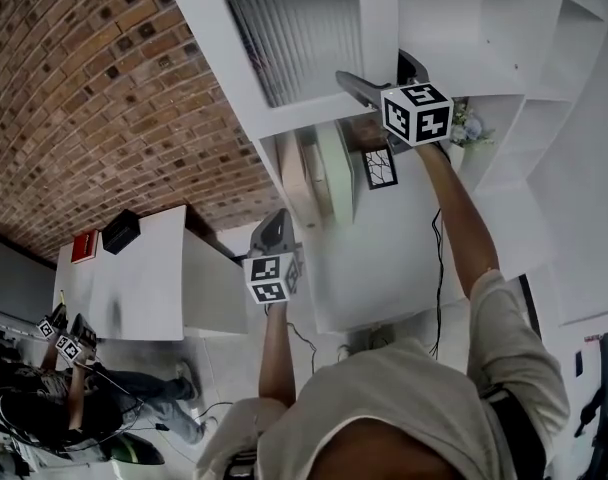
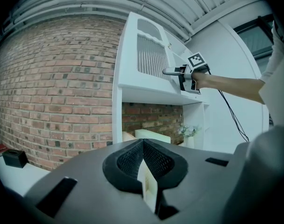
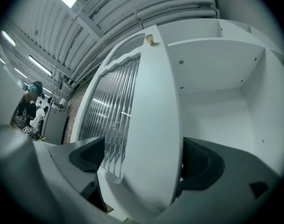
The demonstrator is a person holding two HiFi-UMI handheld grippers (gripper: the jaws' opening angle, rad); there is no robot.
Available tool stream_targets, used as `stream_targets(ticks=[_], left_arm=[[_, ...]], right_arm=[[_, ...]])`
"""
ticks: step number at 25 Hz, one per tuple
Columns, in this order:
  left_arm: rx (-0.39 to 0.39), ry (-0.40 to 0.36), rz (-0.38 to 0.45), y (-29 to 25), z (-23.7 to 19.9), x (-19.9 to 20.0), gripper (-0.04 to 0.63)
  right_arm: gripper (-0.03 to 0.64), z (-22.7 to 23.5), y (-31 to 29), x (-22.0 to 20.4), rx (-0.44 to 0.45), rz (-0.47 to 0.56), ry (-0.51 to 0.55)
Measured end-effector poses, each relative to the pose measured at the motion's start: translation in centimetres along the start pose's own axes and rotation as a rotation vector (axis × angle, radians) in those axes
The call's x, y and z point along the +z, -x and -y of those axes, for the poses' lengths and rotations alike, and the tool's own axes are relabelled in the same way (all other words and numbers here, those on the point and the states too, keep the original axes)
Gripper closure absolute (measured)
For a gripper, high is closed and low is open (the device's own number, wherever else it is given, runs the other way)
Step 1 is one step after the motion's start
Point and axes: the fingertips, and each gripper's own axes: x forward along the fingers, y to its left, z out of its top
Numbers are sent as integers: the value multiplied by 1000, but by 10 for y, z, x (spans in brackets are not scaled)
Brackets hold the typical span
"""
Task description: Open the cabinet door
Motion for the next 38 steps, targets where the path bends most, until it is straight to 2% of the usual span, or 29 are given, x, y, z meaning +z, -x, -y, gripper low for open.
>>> stream_targets(ticks=[7,13,17,25,28,38], left_arm=[[-9,4,-1,6,1,0,569],[-14,-1,5,13,1,1,569],[-22,0,5,19,4,1,569],[-31,10,1,34,2,-5,569],[-43,14,10,36,-1,-2,569],[-103,15,5,58,14,-11,569]], right_arm=[[126,-1,6,-1,-44,-20,18],[197,0,18,1,-96,-3,25],[231,0,24,2,-91,-15,21],[262,-1,42,5,-120,6,7],[330,-8,61,12,-128,46,-2],[348,-33,94,22,-162,38,12]])
